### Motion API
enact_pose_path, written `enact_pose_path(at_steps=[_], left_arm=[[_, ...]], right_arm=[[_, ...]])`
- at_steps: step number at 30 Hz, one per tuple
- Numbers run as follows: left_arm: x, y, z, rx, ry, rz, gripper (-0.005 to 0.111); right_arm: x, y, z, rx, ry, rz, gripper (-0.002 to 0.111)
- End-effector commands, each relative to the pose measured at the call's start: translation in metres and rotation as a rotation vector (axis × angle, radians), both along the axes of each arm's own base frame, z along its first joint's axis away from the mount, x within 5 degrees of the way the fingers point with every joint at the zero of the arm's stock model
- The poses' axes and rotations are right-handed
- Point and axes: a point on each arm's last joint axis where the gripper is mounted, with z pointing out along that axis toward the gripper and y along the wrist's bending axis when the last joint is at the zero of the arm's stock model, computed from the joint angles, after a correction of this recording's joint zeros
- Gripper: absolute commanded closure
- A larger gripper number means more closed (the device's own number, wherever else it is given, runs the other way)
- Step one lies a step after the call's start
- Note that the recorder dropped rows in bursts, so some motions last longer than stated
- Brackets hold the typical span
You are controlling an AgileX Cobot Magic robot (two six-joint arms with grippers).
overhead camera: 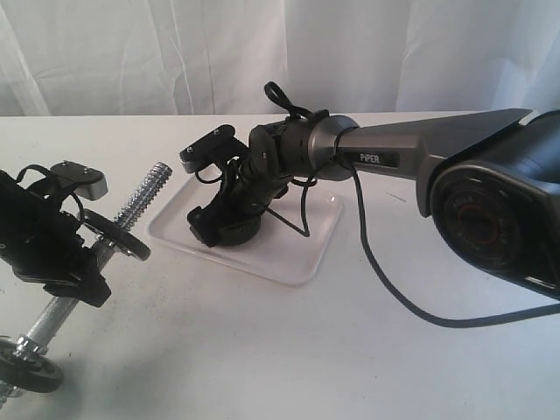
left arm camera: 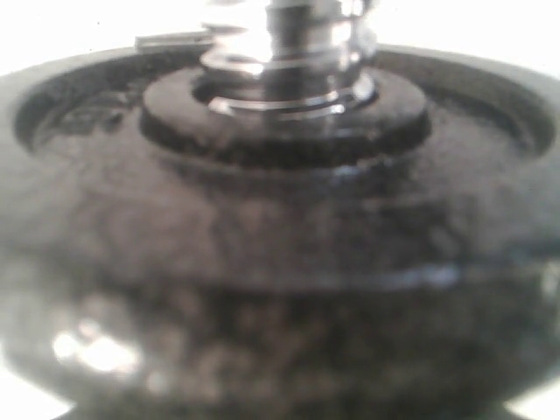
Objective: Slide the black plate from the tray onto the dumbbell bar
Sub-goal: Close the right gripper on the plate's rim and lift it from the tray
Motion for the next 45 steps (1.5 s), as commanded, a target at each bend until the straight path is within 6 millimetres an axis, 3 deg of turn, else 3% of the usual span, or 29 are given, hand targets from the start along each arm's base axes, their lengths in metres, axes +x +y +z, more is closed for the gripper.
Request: enact_pose_path(at_steps=[1, 5, 12, 13, 20, 27, 31, 36, 45], left_arm=[[-0.001, -0.005, 0.022, -0.071, -0.053, 0.034, 0.107], [-0.001, -0.005, 0.022, -0.071, -0.053, 0.034, 0.107], [-0.001, -0.005, 0.022, -0.071, -0.053, 0.034, 0.107], [-0.001, -0.005, 0.022, -0.071, -0.053, 0.034, 0.107], [-0.002, -0.005, 0.022, -0.073, -0.042, 0.029, 0.107], [-0.002, -0.005, 0.022, -0.073, -0.044, 0.03, 0.107], [-0.002, -0.005, 0.022, -0.072, -0.047, 0.028, 0.107], [-0.002, -0.005, 0.022, -0.068, -0.055, 0.009, 0.107], [-0.002, -0.008, 0.023, -0.085, -0.07, -0.035, 0.107]], right_arm=[[0.0, -0.001, -0.002, -0.011, 0.003, -0.001, 0.006], [-0.001, -0.002, -0.003, -0.007, 0.037, -0.031, 0.025], [-0.007, -0.003, -0.006, -0.011, 0.126, -0.071, 0.105], [-0.008, -0.004, -0.007, -0.013, 0.139, -0.076, 0.108], [-0.011, -0.005, -0.001, -0.019, 0.193, -0.107, 0.108], [-0.002, -0.014, 0.05, 0.094, 0.183, -0.155, 0.108], [0.008, -0.033, 0.063, 0.134, 0.236, -0.206, 0.108], [0.016, -0.059, 0.063, 0.201, 0.371, -0.246, 0.108], [0.021, -0.093, 0.089, 0.628, 0.703, -0.118, 0.108]])
